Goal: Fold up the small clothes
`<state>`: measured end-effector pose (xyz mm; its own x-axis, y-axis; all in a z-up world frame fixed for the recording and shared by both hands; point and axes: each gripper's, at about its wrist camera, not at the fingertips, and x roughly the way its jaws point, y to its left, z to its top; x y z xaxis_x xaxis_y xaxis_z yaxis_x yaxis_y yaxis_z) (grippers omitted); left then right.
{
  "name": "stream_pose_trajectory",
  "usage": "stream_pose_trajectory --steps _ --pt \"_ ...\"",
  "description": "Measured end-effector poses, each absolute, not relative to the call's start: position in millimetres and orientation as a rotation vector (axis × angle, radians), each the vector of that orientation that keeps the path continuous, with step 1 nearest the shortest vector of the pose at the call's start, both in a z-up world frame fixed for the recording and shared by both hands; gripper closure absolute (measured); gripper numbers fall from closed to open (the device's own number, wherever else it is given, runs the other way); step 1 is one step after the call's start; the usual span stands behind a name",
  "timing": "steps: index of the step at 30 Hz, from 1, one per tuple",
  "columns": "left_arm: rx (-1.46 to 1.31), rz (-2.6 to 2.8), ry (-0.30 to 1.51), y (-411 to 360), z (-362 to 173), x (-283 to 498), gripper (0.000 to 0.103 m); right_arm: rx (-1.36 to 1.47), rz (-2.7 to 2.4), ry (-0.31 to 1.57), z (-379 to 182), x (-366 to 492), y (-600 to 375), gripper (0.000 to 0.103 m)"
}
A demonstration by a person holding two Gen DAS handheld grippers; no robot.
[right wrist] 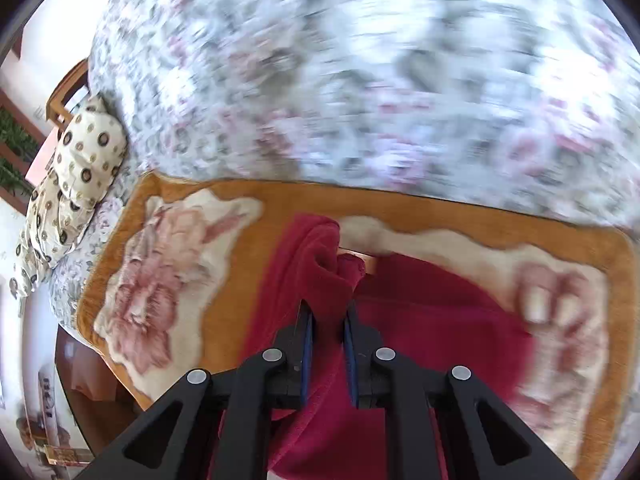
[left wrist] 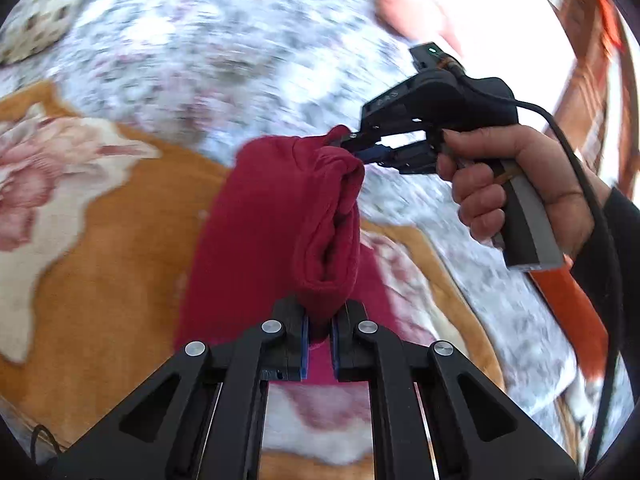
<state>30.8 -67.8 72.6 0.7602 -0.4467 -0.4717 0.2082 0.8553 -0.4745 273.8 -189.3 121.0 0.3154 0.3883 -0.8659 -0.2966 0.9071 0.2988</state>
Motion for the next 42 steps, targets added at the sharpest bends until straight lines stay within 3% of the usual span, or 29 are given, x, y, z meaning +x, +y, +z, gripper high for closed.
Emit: stream_pose_trajectory --steps 6,13,19,25,30,33,36,42 --pt "-0.331 -0.44 0.687 -143 68 38 0.097 0.147 0.385 1.166 105 266 -281 0.09" --pt "-0.296 -0.435 0.785 -174 34 51 0.097 0.087 0.35 1.191 68 276 -305 0.09" --pt "-0.382 -0.545 0.878 -145 32 35 0.094 0.161 0.314 1.13 26 271 -326 0.086" --pt "-0.316 -0.497 0.717 -86 61 29 0.094 0.263 0.351 0.864 78 227 -357 0.085" --pt "-0.346 -0.498 0.86 -83 23 76 0.094 0.016 0.666 0.748 108 162 -311 0.084" --pt "-0.353 -0.479 0.931 -89 -2 84 0.097 -0.22 0.68 0.748 84 133 -288 0.084" --pt "-0.406 -0.489 0.943 -84 -14 85 0.099 -0.269 0.623 0.857 34 137 -291 0.083" --pt "-0.4 -0.504 0.8 -80 49 100 0.098 -0.115 0.645 0.731 11 127 -310 0.083"
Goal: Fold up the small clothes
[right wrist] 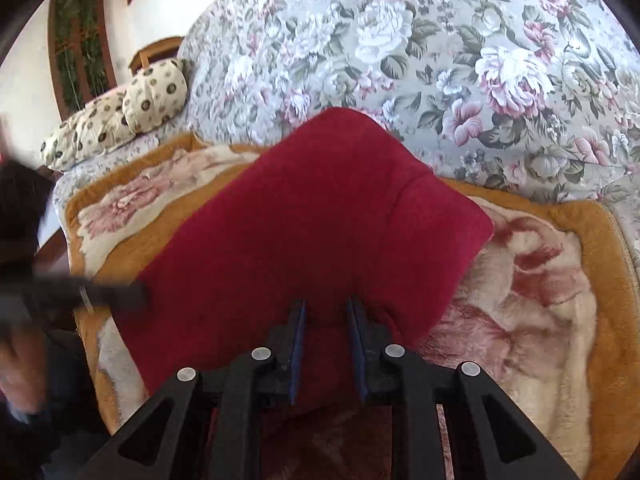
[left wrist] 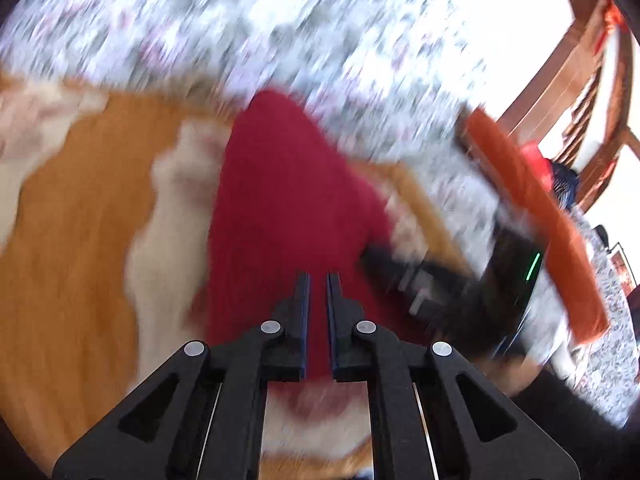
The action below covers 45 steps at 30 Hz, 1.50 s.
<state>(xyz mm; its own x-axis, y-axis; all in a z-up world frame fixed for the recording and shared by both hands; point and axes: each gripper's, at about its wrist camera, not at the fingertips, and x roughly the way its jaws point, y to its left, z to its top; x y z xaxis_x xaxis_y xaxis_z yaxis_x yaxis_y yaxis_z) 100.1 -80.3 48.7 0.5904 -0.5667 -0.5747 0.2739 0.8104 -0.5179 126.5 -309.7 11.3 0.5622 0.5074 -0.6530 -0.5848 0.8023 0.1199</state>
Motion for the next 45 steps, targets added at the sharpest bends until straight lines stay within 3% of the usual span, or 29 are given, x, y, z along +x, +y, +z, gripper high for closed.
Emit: stream_pose_trajectory --steps 4,10,13,23,30,34,37,38,40,42,44,45 --pt "-0.382 -0.471 0.802 -100 62 169 0.098 -0.096 0.662 0.72 10 127 -309 0.083" --pt "-0.457 -0.261 1.092 -114 5 287 0.1 -0.081 0.67 0.711 8 129 -308 0.083" --pt "-0.376 -0.142 1.109 -109 -11 314 0.101 -0.072 0.679 0.707 8 129 -309 0.083" --pt "-0.341 -0.146 1.031 -109 -23 307 0.101 -0.069 0.701 0.713 9 131 -309 0.083" --pt "-0.363 -0.142 0.961 -104 -20 299 0.101 -0.027 0.588 0.649 58 177 -318 0.082" --pt "-0.347 -0.133 0.967 -105 -21 299 0.101 -0.025 0.501 0.858 21 233 -314 0.081" --pt "-0.349 -0.135 0.974 -104 -22 300 0.101 0.132 0.478 0.857 29 235 -331 0.08" --pt "-0.353 -0.137 0.986 -104 -22 302 0.101 0.192 0.464 0.836 35 228 -340 0.079" --pt "-0.355 -0.14 1.014 -104 -21 306 0.101 0.336 0.448 0.773 44 205 -364 0.057" --pt "-0.369 -0.173 1.059 -101 -11 308 0.101 0.461 0.416 0.762 40 179 -383 0.043" --pt "-0.402 -0.216 1.044 -89 10 300 0.098 0.542 0.437 0.797 30 163 -388 0.042" --pt "-0.422 -0.238 1.022 -82 20 293 0.085 0.59 0.466 0.83 20 155 -388 0.042"
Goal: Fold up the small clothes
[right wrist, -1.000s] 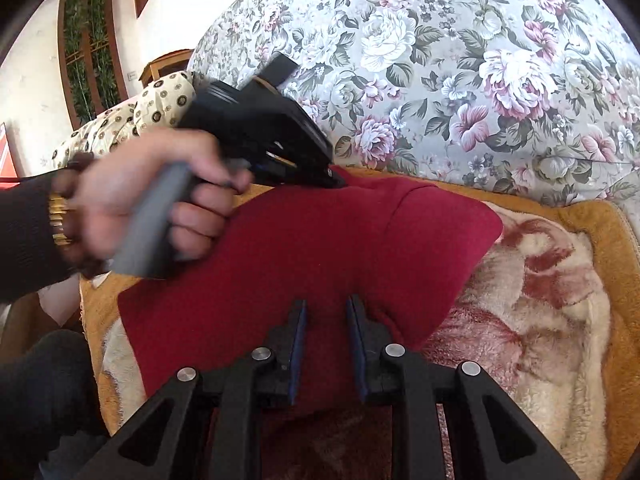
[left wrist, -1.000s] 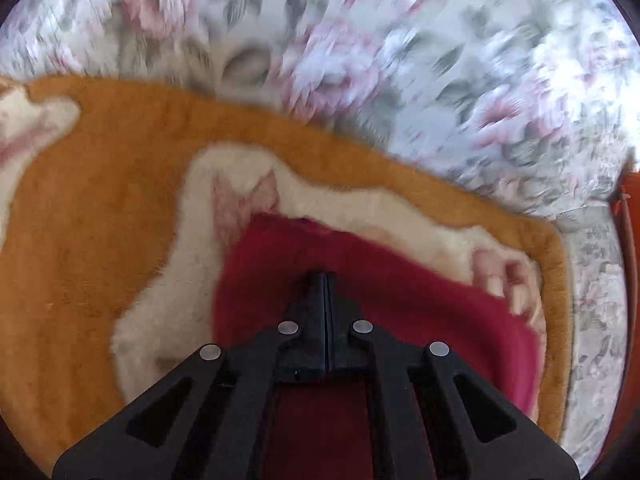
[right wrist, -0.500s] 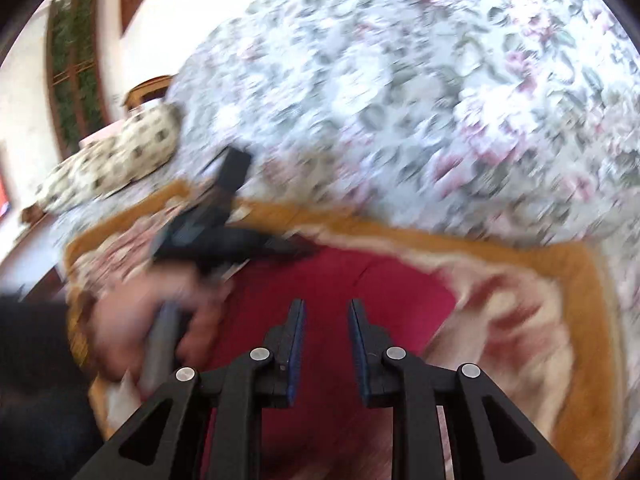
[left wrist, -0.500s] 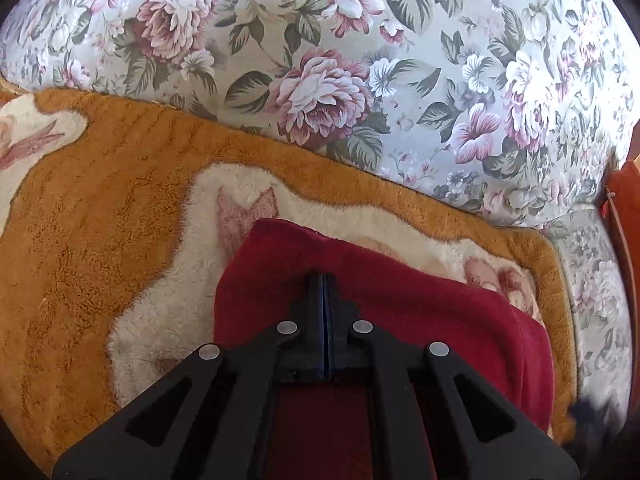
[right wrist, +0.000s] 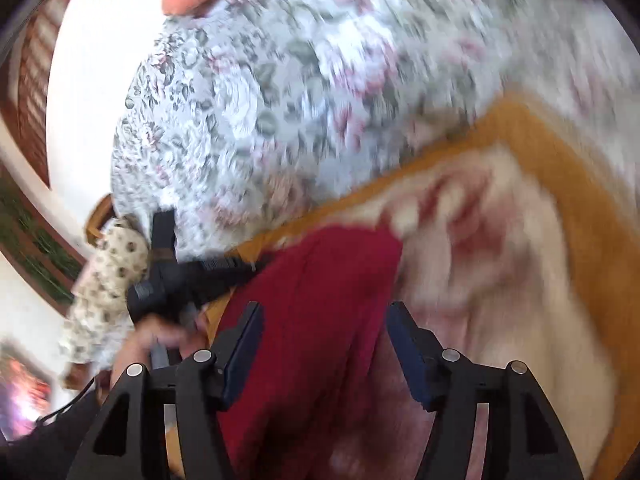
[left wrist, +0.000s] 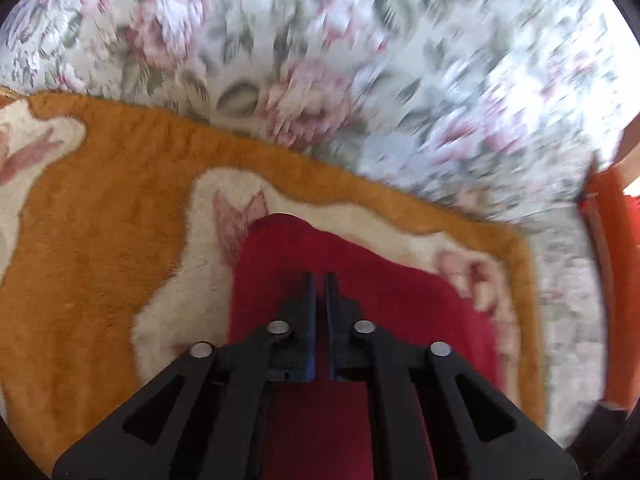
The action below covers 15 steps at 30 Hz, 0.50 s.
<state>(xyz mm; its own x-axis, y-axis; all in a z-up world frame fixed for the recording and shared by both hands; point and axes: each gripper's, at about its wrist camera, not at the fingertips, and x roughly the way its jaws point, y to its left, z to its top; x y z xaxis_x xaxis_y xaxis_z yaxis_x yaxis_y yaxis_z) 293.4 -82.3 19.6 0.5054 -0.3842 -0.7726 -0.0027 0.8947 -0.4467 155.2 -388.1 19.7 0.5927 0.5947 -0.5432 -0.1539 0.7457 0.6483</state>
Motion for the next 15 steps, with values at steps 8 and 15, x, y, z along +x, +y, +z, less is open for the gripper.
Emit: stream_pose_trajectory --steps 8,15 --pt "-0.372 -0.391 0.91 -37 22 210 0.019 0.701 0.529 0.942 -20 171 -374 0.04" --pt "-0.541 -0.574 0.962 -45 -26 196 0.018 0.62 0.655 0.933 -25 173 -364 0.05"
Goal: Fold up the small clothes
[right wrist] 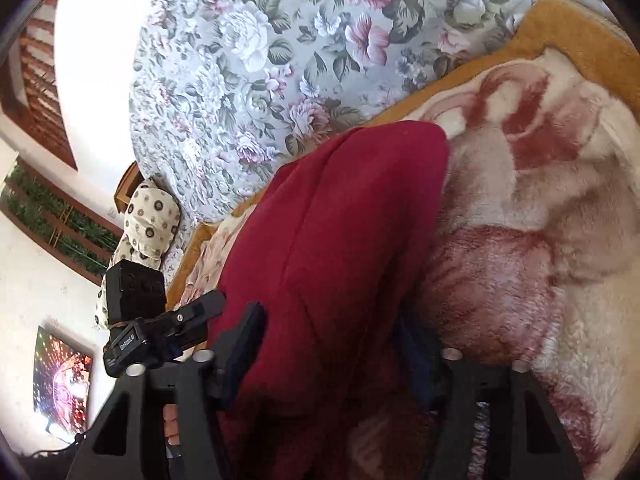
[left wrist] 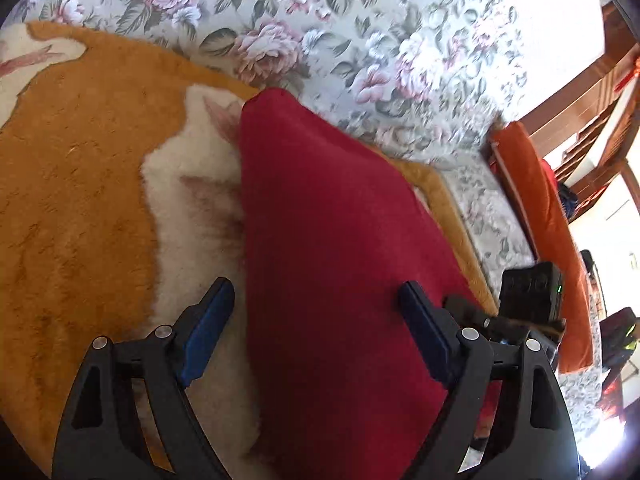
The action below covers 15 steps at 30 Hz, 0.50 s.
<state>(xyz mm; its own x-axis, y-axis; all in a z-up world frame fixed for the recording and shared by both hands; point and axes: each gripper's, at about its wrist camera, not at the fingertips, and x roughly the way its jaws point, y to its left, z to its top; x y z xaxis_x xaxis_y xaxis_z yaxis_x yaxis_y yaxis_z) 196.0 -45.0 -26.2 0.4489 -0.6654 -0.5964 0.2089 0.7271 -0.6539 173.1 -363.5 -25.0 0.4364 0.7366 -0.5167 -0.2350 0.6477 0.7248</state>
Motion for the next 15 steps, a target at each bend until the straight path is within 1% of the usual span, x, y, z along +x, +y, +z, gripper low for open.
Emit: stream_pose_trajectory --steps 1,2,3,4,6,7,10,13,15 --pt "-0.581 -0.582 0.95 -42 -29 199 0.018 0.631 0.66 0.918 -27 171 -367 0.054" --pt "-0.629 -0.586 0.942 -37 -31 201 0.019 0.649 0.662 0.905 -29 168 -370 0.055" --pt "-0.657 -0.581 0.94 -33 -31 202 0.023 0.653 0.656 0.897 -29 167 -371 0.056" --pt "-0.69 -0.566 0.942 -29 -31 203 0.044 0.63 0.648 0.891 -27 166 -368 0.059" --pt "-0.721 -0.569 0.949 -23 -27 206 0.057 0.574 0.641 0.867 -19 165 -360 0.063" --pt "-0.704 -0.571 0.937 -22 -20 205 0.06 0.559 0.64 0.849 -14 164 -358 0.064" --pt "-0.66 -0.53 0.888 -11 -2 202 0.061 0.576 0.648 0.796 1 171 -347 0.066" --pt "-0.618 -0.464 0.821 20 21 207 0.061 0.546 0.672 0.807 5 182 -318 0.066" --pt "-0.583 -0.43 0.815 38 27 212 0.061 0.532 0.691 0.807 5 191 -293 0.066"
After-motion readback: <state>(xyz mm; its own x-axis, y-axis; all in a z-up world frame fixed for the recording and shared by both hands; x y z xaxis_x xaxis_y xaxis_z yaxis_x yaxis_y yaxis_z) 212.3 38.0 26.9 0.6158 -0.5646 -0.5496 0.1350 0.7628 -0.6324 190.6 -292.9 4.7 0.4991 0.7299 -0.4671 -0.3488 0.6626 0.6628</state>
